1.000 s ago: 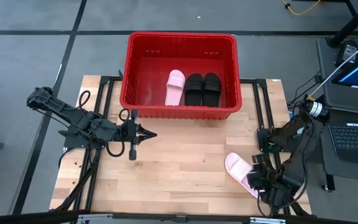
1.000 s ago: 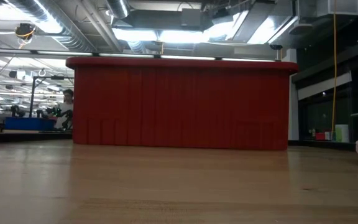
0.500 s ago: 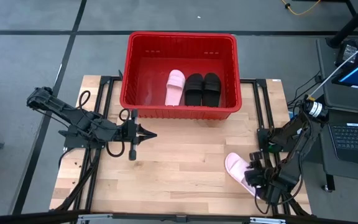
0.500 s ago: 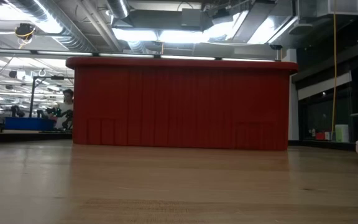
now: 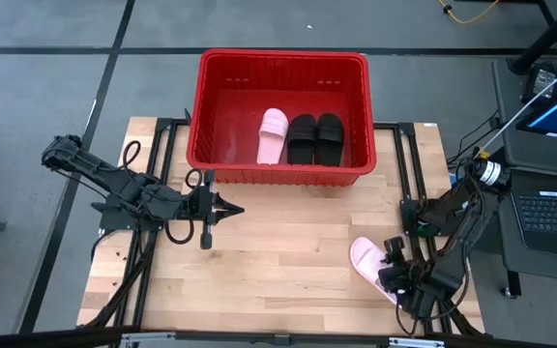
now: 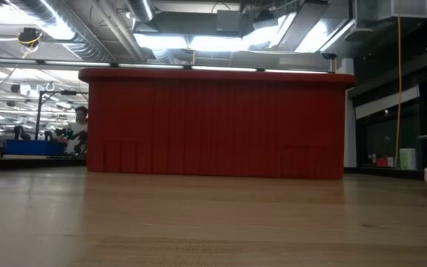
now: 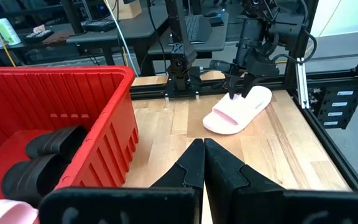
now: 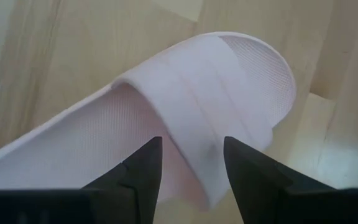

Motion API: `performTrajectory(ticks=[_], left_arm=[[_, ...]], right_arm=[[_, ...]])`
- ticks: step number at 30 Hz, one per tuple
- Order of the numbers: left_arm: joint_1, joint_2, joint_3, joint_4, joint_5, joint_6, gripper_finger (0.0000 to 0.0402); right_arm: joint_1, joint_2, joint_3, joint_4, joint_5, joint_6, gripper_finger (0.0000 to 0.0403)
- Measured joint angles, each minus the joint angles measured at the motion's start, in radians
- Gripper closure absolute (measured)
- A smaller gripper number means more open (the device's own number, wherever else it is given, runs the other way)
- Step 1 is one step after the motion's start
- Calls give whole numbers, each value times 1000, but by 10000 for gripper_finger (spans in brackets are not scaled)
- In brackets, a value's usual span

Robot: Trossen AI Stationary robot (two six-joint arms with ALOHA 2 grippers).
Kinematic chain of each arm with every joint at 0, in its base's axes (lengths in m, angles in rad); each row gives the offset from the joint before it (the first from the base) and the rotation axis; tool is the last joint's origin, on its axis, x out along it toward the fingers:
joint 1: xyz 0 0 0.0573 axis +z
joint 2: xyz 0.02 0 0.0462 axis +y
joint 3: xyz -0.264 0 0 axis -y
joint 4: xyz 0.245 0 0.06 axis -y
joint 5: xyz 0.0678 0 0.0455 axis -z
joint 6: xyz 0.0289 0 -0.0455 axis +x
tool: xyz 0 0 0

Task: Pick and place slides into bin
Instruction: Put the pink slide into the red bin

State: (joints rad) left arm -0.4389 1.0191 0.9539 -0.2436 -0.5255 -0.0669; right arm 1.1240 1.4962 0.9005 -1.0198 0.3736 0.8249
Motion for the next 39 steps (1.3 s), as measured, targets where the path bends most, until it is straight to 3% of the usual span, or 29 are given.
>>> performTrajectory(ticks=[9,20,28,34,39], left_arm=[[0,0,0,0,0,-1,400],[0,0,0,0,0,-2,399],[0,0,0,0,0,-13,400],[0,0,0,0,0,-8,400],[0,0,0,0,0,-8,400]], right_arm=[[-24,36,0,56,0,3,237],[-34,35,1,49,-11,2,328],[-34,35,1,13,-17,4,345],[-51,34,1,13,-30,79,391],[-79,32,9,7,-39,113,394]])
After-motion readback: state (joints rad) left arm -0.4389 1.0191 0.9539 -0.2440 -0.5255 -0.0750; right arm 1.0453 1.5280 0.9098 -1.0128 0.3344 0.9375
